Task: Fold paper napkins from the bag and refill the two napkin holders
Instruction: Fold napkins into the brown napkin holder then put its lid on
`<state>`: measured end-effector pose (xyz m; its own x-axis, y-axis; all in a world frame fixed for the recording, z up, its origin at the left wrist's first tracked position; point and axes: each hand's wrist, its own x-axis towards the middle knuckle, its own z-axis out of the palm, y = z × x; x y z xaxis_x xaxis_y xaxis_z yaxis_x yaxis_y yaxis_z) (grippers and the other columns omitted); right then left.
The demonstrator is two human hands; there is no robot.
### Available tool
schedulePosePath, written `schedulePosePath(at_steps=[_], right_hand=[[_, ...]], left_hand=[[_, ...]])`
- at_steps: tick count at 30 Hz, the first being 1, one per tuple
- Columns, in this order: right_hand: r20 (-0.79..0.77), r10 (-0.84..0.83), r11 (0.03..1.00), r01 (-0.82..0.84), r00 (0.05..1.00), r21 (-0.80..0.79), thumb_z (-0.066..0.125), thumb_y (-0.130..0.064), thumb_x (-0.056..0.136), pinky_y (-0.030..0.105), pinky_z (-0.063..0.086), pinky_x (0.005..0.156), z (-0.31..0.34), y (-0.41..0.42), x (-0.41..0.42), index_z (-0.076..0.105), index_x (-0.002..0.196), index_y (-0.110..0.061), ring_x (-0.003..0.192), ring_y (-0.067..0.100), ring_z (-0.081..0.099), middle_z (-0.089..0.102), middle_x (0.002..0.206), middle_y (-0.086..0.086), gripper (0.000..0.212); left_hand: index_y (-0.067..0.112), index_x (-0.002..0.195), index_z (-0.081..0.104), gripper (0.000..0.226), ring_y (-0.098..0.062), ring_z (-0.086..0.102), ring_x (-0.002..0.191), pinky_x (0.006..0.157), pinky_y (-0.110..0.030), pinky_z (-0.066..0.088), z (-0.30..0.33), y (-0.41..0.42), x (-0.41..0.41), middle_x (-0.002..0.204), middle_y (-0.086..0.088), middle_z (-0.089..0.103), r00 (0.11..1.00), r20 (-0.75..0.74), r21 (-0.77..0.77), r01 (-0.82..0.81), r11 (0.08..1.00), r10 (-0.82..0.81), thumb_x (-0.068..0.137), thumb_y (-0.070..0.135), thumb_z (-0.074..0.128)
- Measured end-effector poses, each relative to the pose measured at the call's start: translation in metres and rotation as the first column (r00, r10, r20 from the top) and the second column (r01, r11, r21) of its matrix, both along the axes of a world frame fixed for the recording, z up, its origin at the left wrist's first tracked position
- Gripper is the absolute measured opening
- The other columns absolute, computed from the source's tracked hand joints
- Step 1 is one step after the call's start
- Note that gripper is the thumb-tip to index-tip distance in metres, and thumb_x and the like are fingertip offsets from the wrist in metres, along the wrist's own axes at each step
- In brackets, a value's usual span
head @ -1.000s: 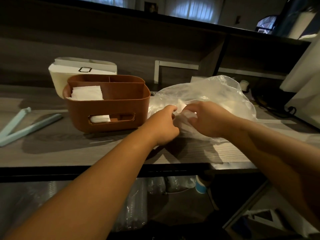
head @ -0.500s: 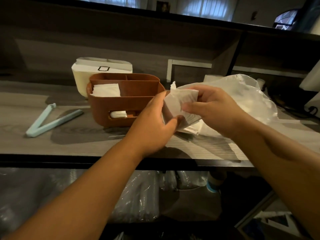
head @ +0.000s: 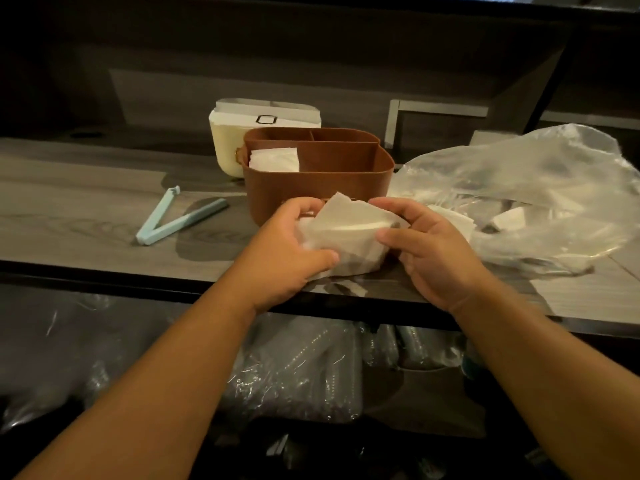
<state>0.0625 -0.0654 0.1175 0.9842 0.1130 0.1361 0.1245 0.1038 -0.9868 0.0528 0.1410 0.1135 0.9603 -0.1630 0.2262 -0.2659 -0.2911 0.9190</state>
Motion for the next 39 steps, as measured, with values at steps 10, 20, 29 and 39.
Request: schedulePosePath(at_steps=[10,20,29,39], right_hand=[[0.027,0.01,0.986,-0.005,1.0,-0.168,0.065,-0.007,0.093,0.038,0.057,0.094,-0.005,0.001,0.001,0.057,0.132,-0.033,0.119,0.019,0.061,0.061,0.131,-0.004,0.047],[0.151,-0.114,0.939,0.156,0.982,-0.307,0.074,-0.017,0.088,0.036,0.058,0.092,0.005,0.029,-0.011,0.044,0.135,-0.046,0.115,0.014,0.058,0.054,0.13,-0.015,0.063],[0.09,-0.184,0.896,0.204,0.979,-0.394,0.067,-0.004,0.091,0.017,0.058,0.059,0.007,0.026,-0.015,0.045,0.131,-0.045,0.105,0.011,0.059,0.05,0.126,-0.015,0.061],[0.089,-0.137,0.891,0.162,0.987,-0.424,0.069,-0.008,0.089,0.015,0.054,0.054,0.01,0.023,-0.018,0.048,0.125,-0.04,0.091,0.01,0.064,0.058,0.113,-0.011,0.052]], left_hand=[[0.04,0.137,0.038,0.071,-0.007,0.055,0.109,0.083,-0.022,0.056,-0.011,-0.007,-0.004,0.129,0.009,0.048,0.995,0.058,0.0,-0.08,0.997,0.08,0.082,0.016,0.077],[0.039,0.117,0.039,0.055,-0.014,0.057,0.1,0.064,-0.017,0.05,-0.004,-0.026,-0.004,0.118,0.007,0.045,0.982,0.133,-0.121,-0.115,0.986,0.131,0.085,0.006,0.071],[0.033,0.112,0.041,0.049,-0.003,0.052,0.098,0.071,-0.012,0.046,0.007,-0.03,-0.005,0.11,0.008,0.046,0.951,0.189,-0.142,-0.22,0.965,0.244,0.086,-0.002,0.064],[0.037,0.11,0.045,0.051,-0.009,0.056,0.101,0.067,-0.008,0.051,0.011,-0.021,-0.004,0.109,0.007,0.051,0.96,0.233,-0.123,-0.127,0.984,0.153,0.085,-0.003,0.064]])
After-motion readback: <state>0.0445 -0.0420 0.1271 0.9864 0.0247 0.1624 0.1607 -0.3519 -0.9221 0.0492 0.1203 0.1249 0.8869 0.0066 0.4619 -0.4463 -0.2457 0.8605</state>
